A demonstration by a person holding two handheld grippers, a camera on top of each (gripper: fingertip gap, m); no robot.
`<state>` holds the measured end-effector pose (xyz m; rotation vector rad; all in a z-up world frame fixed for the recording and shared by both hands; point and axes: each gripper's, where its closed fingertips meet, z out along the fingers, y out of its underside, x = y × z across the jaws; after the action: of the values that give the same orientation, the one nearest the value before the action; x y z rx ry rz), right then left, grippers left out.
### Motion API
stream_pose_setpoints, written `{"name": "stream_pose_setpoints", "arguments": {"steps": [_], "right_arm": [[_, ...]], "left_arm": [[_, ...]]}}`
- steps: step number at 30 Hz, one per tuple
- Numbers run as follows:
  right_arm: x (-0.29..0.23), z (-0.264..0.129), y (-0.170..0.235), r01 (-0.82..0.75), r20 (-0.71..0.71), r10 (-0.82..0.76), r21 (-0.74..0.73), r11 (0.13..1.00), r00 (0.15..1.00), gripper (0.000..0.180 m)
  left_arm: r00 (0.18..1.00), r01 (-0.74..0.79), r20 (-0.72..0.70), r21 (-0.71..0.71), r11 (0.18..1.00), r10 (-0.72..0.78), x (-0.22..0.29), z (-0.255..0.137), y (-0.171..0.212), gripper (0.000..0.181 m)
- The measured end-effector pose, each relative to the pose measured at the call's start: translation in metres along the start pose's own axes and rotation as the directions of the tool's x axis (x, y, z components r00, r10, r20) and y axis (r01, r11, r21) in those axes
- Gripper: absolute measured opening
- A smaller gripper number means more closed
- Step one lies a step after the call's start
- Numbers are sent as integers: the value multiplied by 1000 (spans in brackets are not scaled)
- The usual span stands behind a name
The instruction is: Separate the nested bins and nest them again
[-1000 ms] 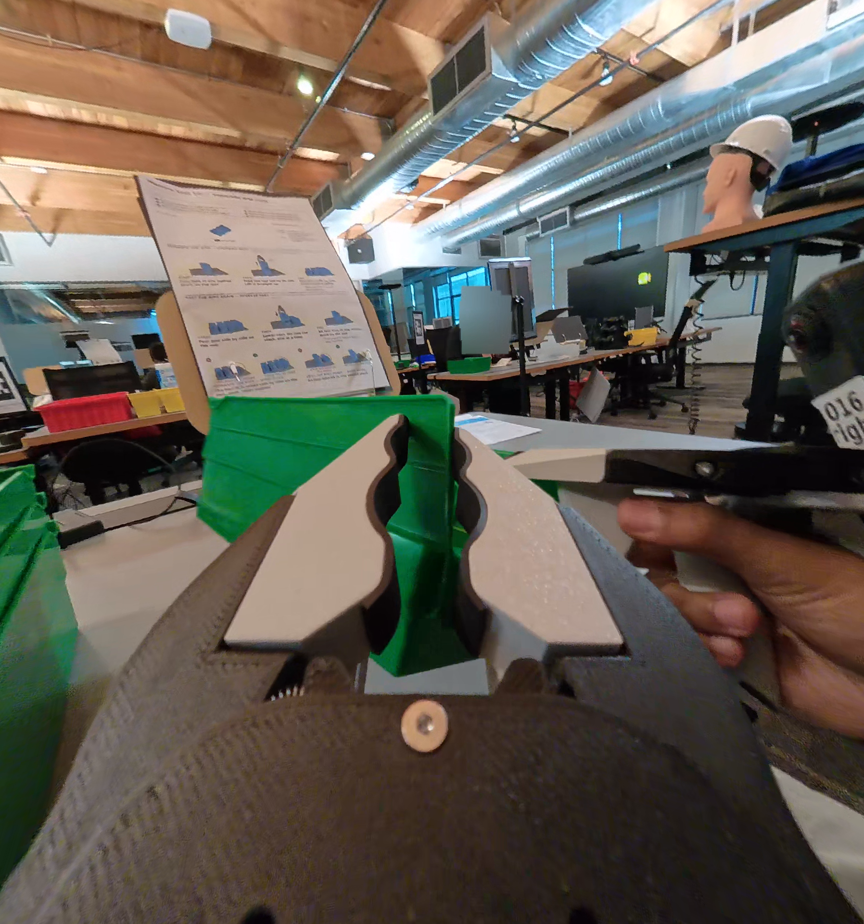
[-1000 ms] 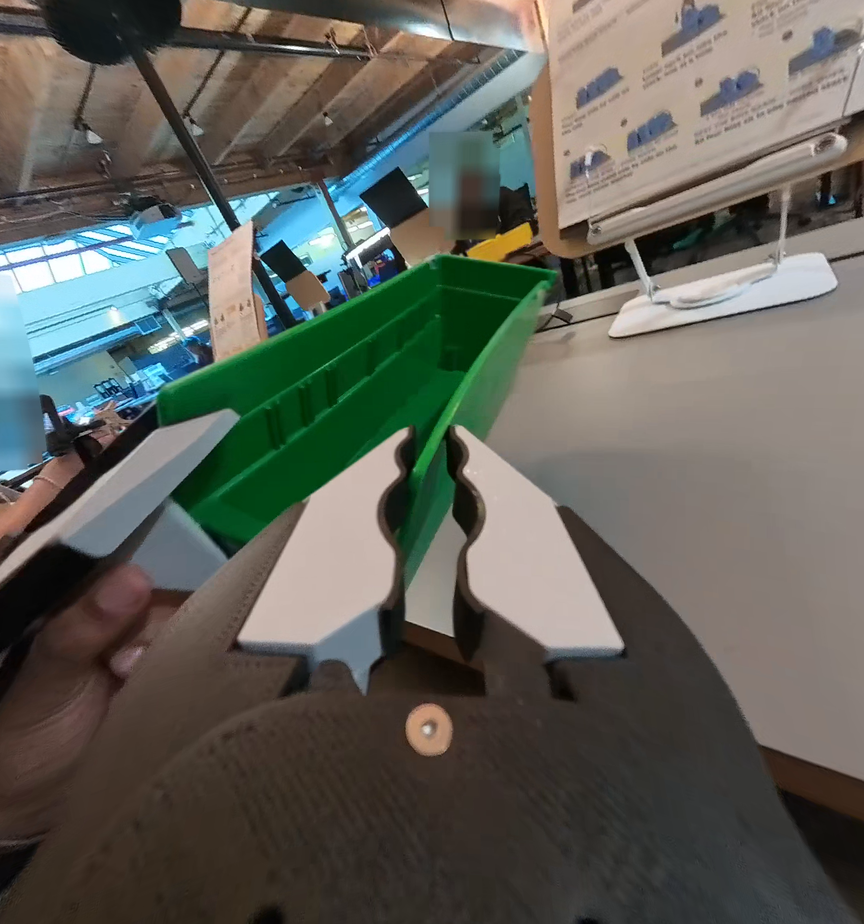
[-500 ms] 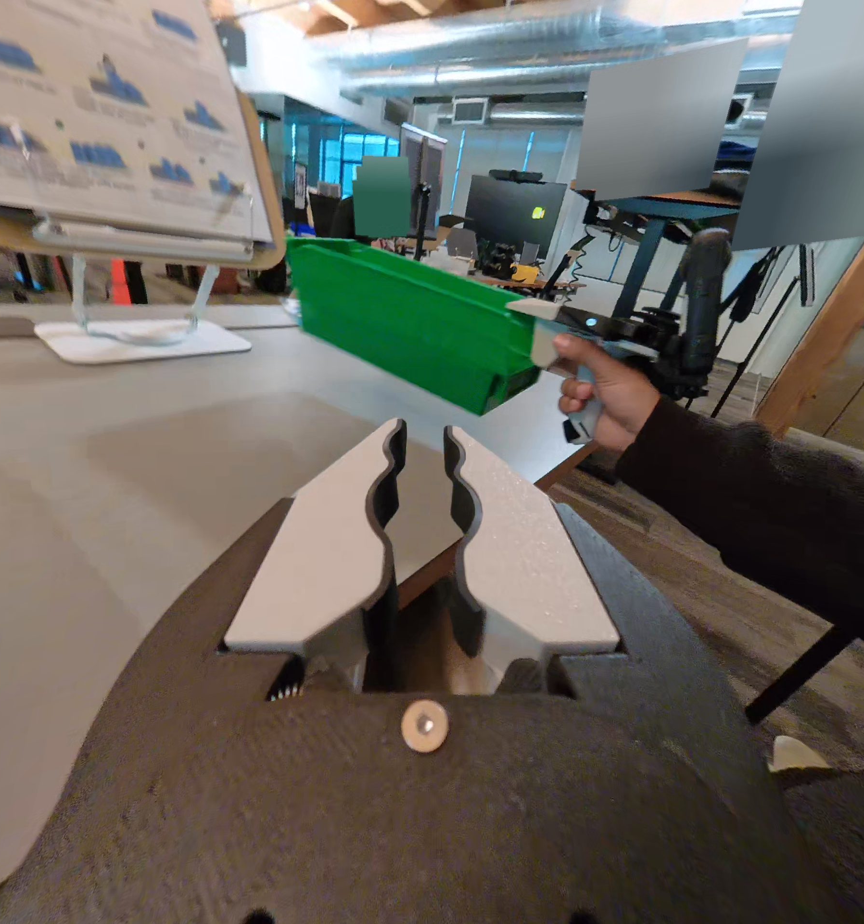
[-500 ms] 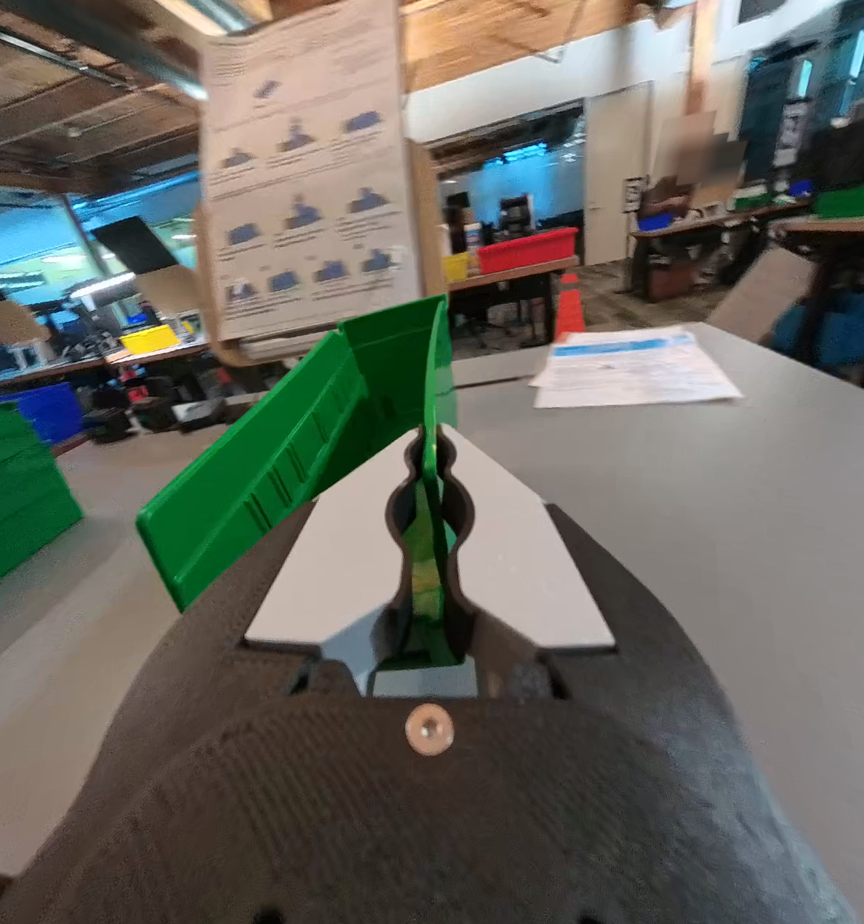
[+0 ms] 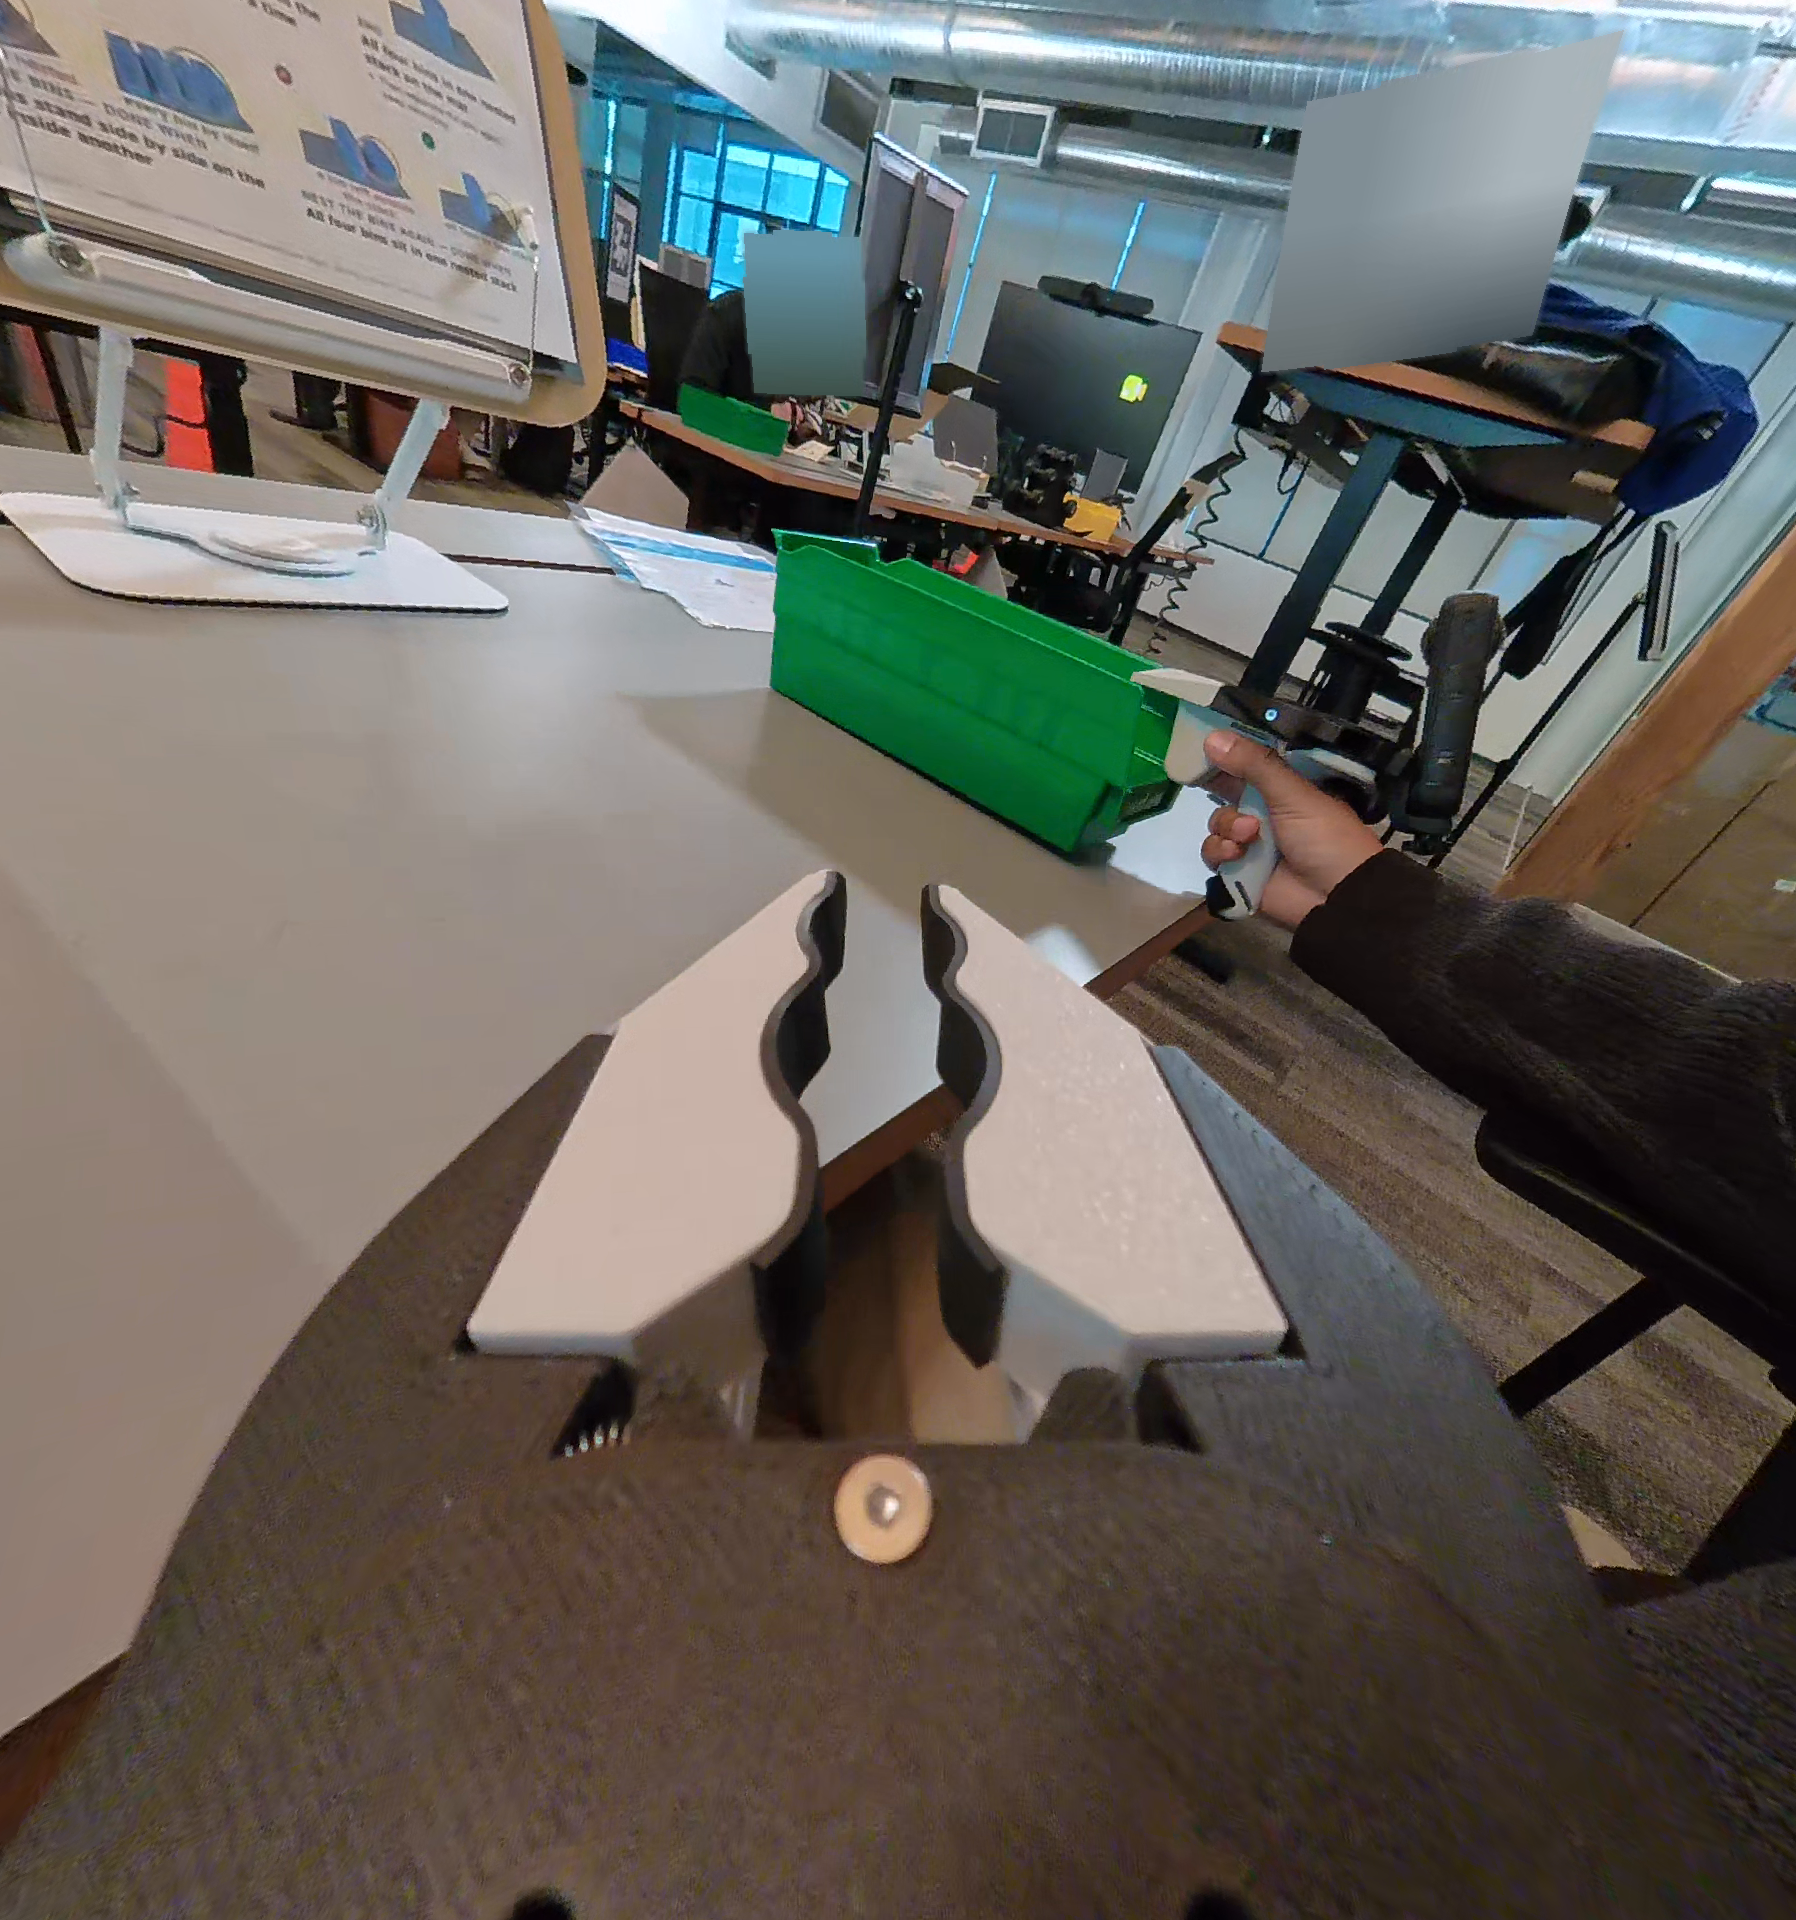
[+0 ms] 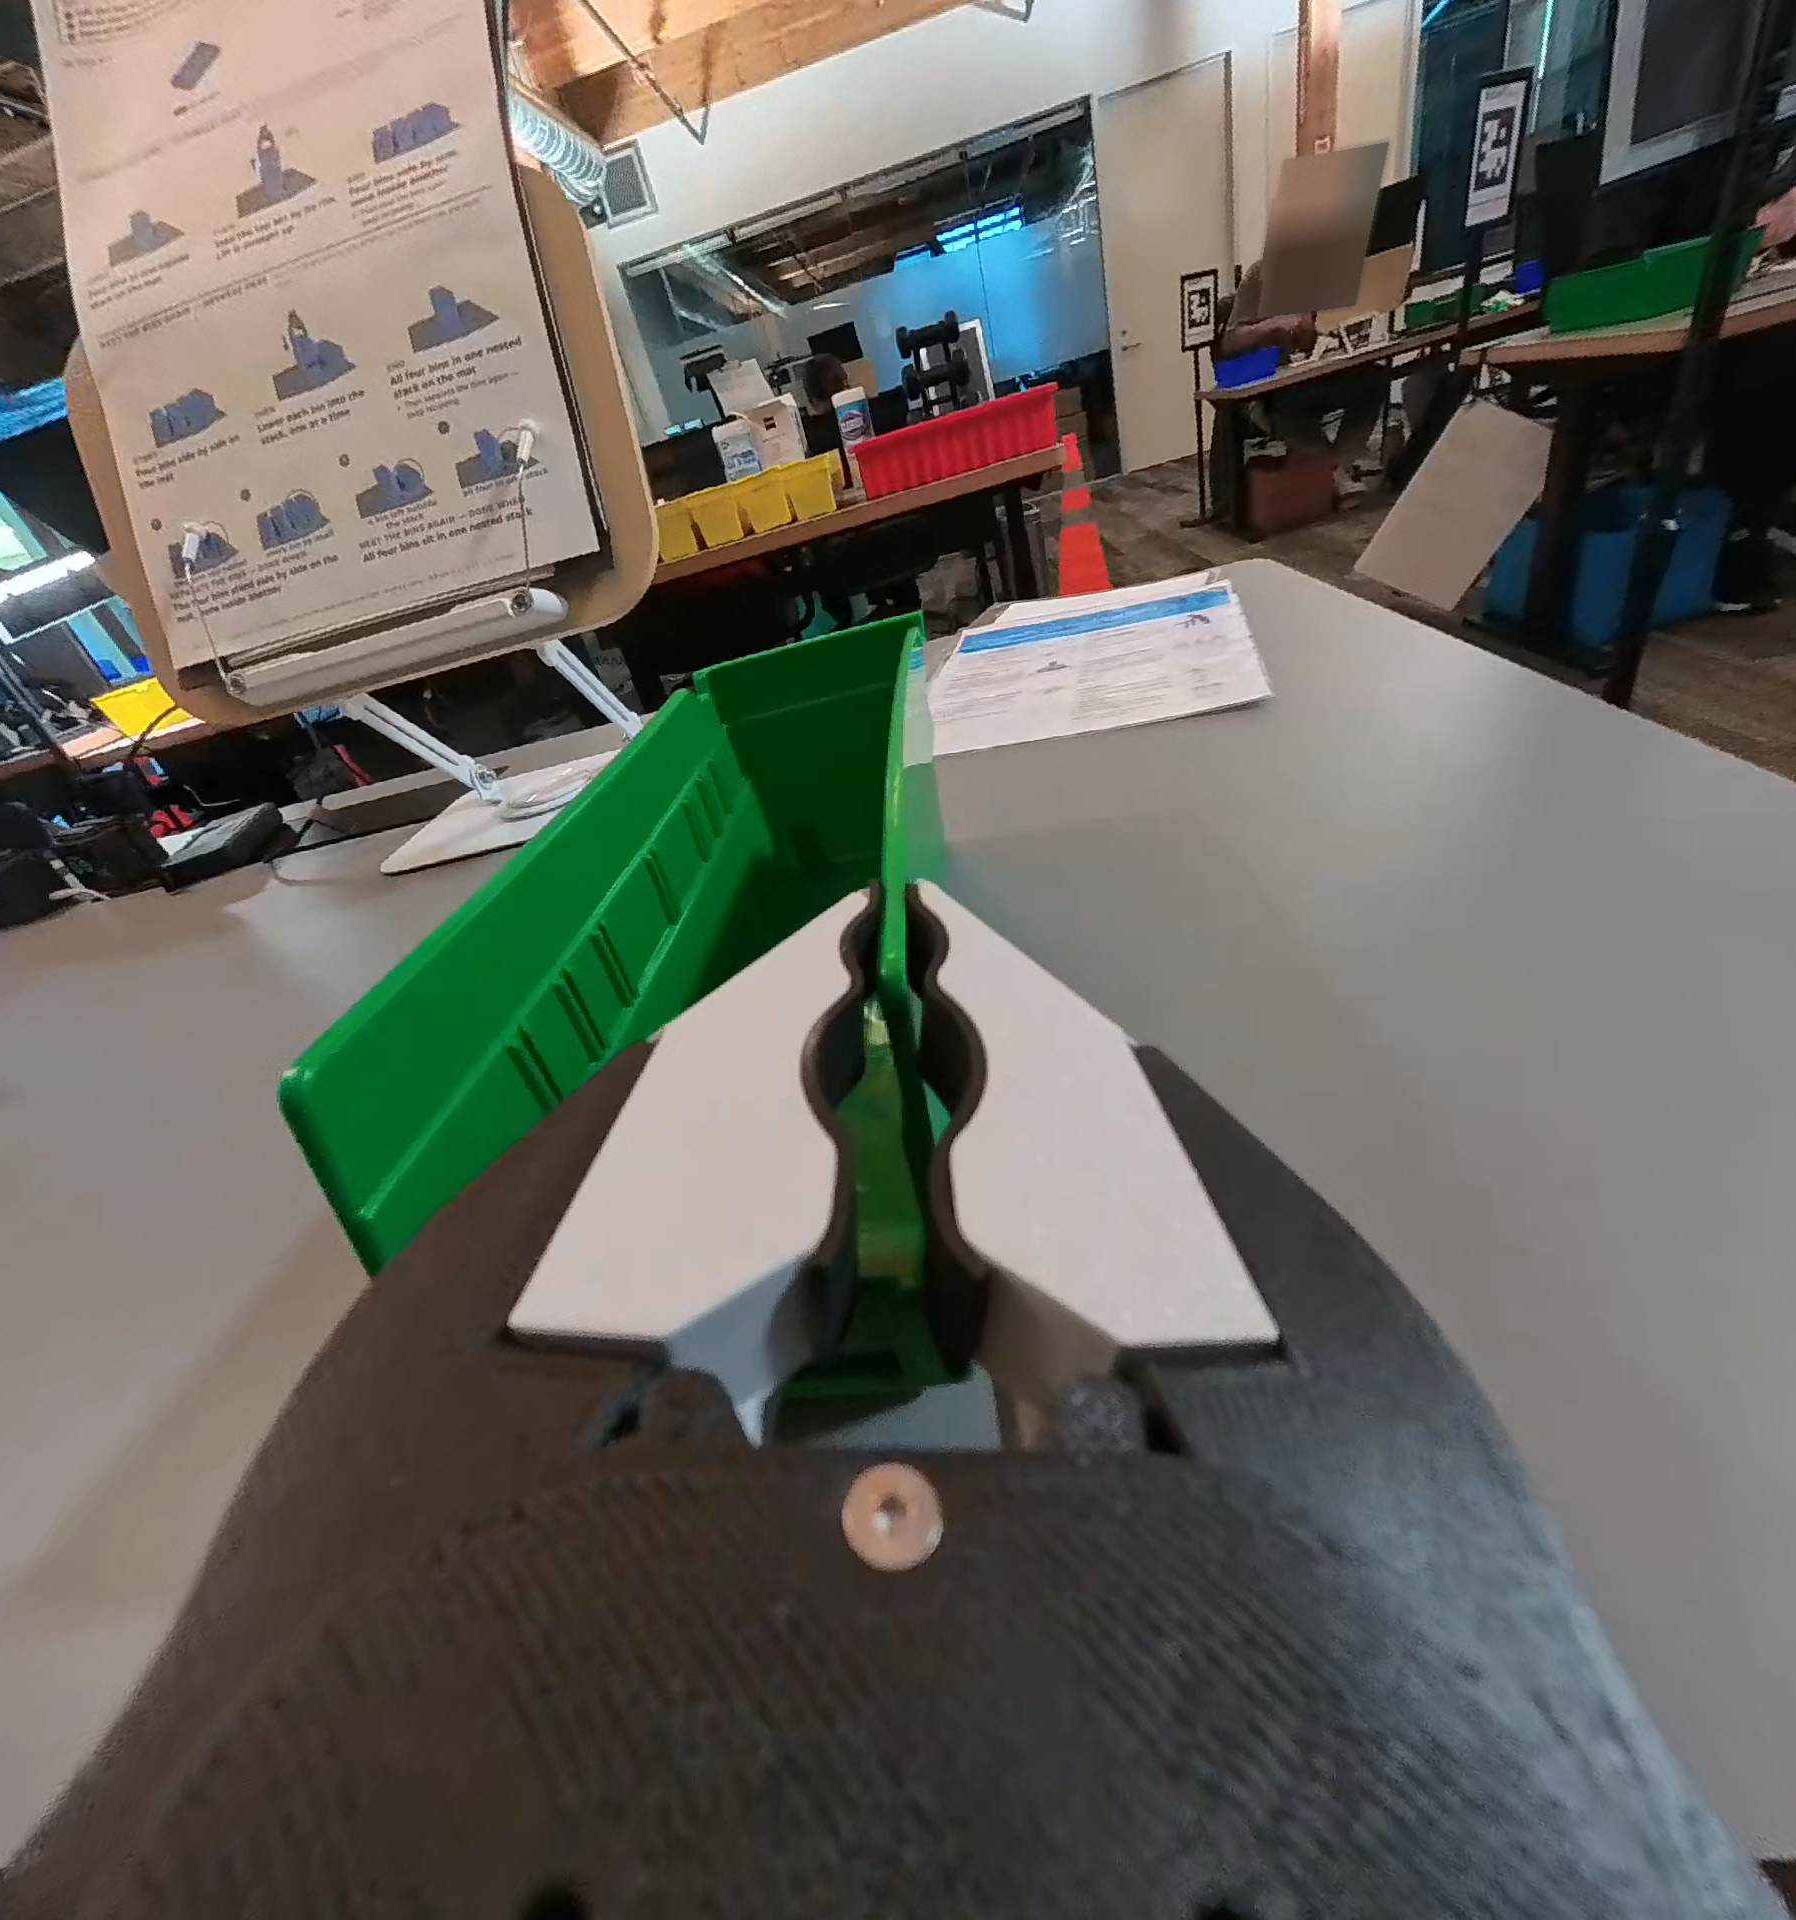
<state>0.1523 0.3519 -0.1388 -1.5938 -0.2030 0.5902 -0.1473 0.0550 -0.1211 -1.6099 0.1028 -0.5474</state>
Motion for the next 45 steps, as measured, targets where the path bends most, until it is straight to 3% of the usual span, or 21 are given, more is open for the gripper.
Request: {"name": "stream_pose_setpoints", "arguments": {"steps": [11,14,17,22,24,28,31,33,36,38,43,45], "right_arm": [[13,-2,2,1,-53,-1,-12,1000,999,9],[12,-9,-13,-14,-37,17,66,998,999,40],[-4,-23,-50,1,-13,2,199,980,1000,51],[-126,-48,-89,79,196,-162,376,923,967,41],[-191,-48,-68,81,336,-206,350,933,919,40],[-300,-48,9,128,594,-195,154,980,780,45],[-336,-56,46,232,679,-225,82,969,699,40],[-341,-57,57,251,697,-210,45,967,686,37],[-334,-51,56,172,697,-112,-17,985,709,35],[-326,-45,58,138,691,-62,-55,989,721,35],[-320,-40,77,257,681,-151,-57,965,717,31],[-323,-42,81,267,692,-149,-65,962,707,31]], "left_arm": [[1000,-14,6,-2,1000,14,2,0,1,10],[999,-39,7,-7,999,39,4,0,2,10],[998,-56,12,-10,998,56,3,1,3,10],[996,-82,43,-29,996,83,-8,4,8,14],[994,-80,71,-18,997,81,-15,4,4,20],[973,-130,200,83,988,112,-44,-9,-24,32],[853,-217,514,200,955,86,-98,-53,-67,40],[788,-319,602,227,920,125,-109,-80,-94,39],[602,-533,768,181,826,220,-126,-125,-132,39],[509,-570,829,121,813,233,-148,-148,-142,41],[451,-387,882,55,921,136,-225,-182,-118,51],[496,-347,860,71,935,119,-233,-179,-111,43]]}}
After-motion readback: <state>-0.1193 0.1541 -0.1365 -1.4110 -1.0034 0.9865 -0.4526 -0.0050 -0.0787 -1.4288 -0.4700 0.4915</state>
